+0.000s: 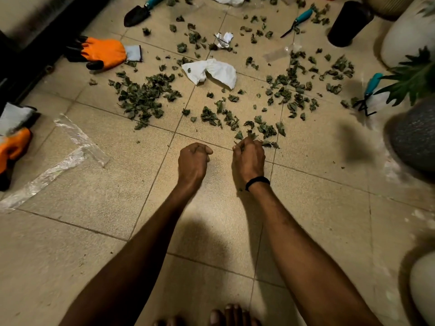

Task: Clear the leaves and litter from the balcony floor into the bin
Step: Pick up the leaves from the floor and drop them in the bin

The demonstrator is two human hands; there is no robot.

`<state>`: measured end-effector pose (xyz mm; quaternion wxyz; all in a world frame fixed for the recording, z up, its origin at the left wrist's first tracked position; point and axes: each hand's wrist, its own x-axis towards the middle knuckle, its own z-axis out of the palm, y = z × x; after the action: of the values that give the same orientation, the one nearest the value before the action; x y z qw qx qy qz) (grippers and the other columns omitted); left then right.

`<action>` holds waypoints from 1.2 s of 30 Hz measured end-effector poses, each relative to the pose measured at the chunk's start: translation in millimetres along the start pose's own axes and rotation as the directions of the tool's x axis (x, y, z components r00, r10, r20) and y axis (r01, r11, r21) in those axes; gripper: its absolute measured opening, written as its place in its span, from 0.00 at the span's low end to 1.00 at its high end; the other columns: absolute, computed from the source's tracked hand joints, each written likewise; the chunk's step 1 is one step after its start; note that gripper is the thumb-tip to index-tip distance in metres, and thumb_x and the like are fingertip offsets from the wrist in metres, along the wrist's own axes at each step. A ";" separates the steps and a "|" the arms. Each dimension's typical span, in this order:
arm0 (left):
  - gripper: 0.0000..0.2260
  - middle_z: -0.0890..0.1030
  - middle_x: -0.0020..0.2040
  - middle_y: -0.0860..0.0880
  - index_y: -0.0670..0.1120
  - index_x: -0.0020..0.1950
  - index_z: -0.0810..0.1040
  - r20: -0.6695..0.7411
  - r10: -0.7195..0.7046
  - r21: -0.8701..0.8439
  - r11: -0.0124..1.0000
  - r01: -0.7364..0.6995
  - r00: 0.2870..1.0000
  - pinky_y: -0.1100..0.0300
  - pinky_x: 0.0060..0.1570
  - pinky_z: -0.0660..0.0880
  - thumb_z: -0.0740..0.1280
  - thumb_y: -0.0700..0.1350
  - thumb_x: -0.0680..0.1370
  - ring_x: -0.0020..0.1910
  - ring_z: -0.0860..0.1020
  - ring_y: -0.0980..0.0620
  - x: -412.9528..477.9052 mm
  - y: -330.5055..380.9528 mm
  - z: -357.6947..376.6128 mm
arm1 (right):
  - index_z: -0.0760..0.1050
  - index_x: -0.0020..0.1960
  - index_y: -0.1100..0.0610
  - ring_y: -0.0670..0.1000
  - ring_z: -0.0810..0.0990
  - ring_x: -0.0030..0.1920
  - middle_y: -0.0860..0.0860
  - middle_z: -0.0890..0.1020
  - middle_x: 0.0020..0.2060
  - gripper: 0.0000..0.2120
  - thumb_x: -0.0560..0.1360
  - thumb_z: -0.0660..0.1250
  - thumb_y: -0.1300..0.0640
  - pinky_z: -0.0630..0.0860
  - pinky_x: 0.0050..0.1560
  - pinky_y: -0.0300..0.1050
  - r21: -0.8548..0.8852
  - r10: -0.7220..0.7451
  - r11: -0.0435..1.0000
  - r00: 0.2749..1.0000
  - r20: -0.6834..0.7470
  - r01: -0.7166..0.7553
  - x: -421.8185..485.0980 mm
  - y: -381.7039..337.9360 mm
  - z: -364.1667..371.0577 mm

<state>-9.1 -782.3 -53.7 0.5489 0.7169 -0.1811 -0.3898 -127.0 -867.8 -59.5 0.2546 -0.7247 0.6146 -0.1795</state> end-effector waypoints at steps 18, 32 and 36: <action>0.25 0.76 0.58 0.38 0.42 0.66 0.70 0.341 0.462 0.795 0.323 -0.514 0.819 0.48 0.54 0.73 0.55 0.62 0.83 0.53 0.73 0.42 41.8 -3.0 86.1 | 0.80 0.55 0.58 0.54 0.77 0.53 0.56 0.79 0.52 0.08 0.78 0.66 0.59 0.66 0.50 0.37 -0.024 0.045 0.999 0.994 -0.102 -0.048 26.2 47.8 -30.3; 0.11 0.75 0.39 0.46 0.43 0.46 0.73 0.161 0.471 0.600 0.651 -0.464 0.868 0.56 0.39 0.64 0.57 0.44 0.85 0.38 0.72 0.48 21.5 -10.6 48.8 | 0.79 0.52 0.57 0.50 0.78 0.45 0.53 0.83 0.48 0.08 0.73 0.72 0.60 0.68 0.43 0.35 0.266 0.327 0.924 0.929 -0.171 -0.277 31.6 43.5 -62.2; 0.12 0.78 0.41 0.42 0.41 0.48 0.76 0.259 0.511 0.659 0.527 -0.537 0.820 0.55 0.42 0.65 0.57 0.44 0.85 0.40 0.72 0.46 18.8 -16.4 52.0 | 0.79 0.57 0.60 0.55 0.79 0.55 0.57 0.81 0.55 0.10 0.76 0.69 0.60 0.69 0.51 0.37 0.149 0.244 0.964 0.956 -0.165 -0.220 31.8 42.0 -51.7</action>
<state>-39.4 -823.4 -80.6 0.3191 0.7755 -0.5316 -0.1187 -184.5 -911.5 -44.2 0.2634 -0.6099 0.7033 -0.2530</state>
